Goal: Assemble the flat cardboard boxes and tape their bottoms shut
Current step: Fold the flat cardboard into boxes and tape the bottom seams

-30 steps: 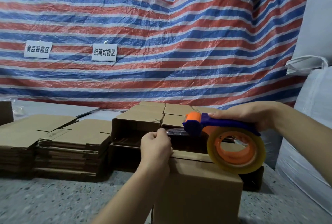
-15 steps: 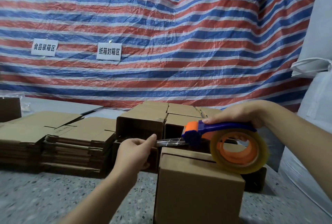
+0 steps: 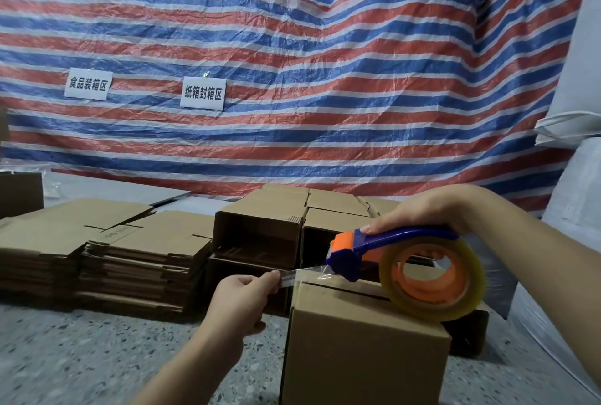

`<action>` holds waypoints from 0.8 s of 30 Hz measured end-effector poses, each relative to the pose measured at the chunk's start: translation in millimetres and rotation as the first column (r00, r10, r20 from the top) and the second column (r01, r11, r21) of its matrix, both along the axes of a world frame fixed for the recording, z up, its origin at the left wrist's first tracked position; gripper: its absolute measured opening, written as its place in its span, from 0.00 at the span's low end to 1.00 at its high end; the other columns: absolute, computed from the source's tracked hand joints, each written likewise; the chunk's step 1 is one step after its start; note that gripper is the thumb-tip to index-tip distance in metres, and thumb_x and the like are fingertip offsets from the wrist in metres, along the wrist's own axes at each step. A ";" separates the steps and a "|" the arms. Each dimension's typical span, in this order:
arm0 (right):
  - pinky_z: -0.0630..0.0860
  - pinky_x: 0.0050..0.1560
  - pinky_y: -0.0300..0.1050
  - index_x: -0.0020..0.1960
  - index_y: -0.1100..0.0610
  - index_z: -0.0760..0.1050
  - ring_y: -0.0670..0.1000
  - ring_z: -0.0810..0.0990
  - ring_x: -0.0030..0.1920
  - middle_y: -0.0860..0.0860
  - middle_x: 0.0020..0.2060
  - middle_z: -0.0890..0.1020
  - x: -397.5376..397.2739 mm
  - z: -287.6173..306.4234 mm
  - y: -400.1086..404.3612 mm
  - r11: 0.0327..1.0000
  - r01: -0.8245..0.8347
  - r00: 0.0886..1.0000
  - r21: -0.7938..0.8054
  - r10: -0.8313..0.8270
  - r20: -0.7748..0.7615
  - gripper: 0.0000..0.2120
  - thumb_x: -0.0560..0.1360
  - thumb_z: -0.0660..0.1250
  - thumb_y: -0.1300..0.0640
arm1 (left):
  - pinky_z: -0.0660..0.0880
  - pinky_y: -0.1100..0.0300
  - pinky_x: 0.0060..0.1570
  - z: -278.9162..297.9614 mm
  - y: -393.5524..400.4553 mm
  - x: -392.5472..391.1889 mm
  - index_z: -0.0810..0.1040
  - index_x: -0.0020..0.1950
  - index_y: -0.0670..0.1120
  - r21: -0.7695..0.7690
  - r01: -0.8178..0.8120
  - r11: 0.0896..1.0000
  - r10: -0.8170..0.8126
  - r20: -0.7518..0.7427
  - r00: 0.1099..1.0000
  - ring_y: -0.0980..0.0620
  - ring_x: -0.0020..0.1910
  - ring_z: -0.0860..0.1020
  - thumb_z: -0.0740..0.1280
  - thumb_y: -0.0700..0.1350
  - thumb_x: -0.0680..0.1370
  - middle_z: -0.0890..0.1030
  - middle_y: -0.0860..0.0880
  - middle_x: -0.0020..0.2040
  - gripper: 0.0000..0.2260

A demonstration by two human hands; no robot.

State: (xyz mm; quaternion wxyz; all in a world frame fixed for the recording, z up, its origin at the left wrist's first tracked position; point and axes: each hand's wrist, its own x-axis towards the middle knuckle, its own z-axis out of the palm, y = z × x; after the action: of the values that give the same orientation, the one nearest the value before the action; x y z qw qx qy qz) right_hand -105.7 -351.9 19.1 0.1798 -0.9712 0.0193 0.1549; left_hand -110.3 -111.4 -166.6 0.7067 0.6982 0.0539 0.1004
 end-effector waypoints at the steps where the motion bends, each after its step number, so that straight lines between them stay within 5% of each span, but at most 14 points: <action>1: 0.80 0.36 0.39 0.57 0.55 0.77 0.47 0.85 0.35 0.50 0.40 0.87 0.0 -0.2 0.0 1.000 -0.001 1.000 0.002 0.001 0.000 0.30 0.69 0.70 0.32 | 0.70 0.60 0.29 0.1 0.2 0.4 0.83 0.41 0.42 -0.008 0.001 1.000 -0.001 -0.007 1.000 0.51 0.31 0.70 0.71 0.52 0.77 0.72 0.48 0.32 0.13; 8: 0.80 0.38 0.40 0.57 0.55 0.77 0.47 0.85 0.37 0.51 0.40 0.87 1.1 -0.2 2.7 1.000 -0.015 1.000 -0.001 0.015 -0.017 0.34 0.62 0.71 0.32 | 0.70 0.59 0.30 1.1 1.5 0.3 0.79 0.34 0.45 -0.015 0.021 1.000 -0.021 -0.021 1.000 0.51 0.31 0.70 0.75 0.58 0.71 0.71 0.48 0.31 0.18; 14: 0.80 0.38 0.39 0.57 0.54 0.78 0.47 0.86 0.36 0.51 0.40 0.88 4.9 -2.2 3.3 1.000 -0.011 1.000 -0.007 0.011 0.010 0.30 0.67 0.71 0.32 | 0.69 0.60 0.30 -10.0 -1.4 0.9 0.77 0.31 0.45 0.044 0.030 0.999 -0.028 -0.056 0.998 0.52 0.29 0.69 0.74 0.58 0.72 0.69 0.49 0.28 0.19; 24: 0.81 0.41 0.41 0.57 0.54 0.77 0.48 0.86 0.38 0.51 0.42 0.88 6.1 -5.0 0.9 1.000 -0.020 1.000 0.023 0.020 0.011 0.30 0.66 0.72 0.32 | 0.61 0.62 0.25 -19.6 -17.1 -2.0 0.79 0.42 0.40 0.026 0.119 0.992 -0.114 -0.146 0.983 0.55 0.24 0.61 0.66 0.64 0.75 0.63 0.51 0.26 0.25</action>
State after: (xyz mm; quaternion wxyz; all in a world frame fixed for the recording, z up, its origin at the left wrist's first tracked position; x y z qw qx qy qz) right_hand -99.6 -350.9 14.2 0.1893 -0.9701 0.0068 0.1514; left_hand -112.3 -128.5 -186.3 0.6934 0.7178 0.0621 0.0088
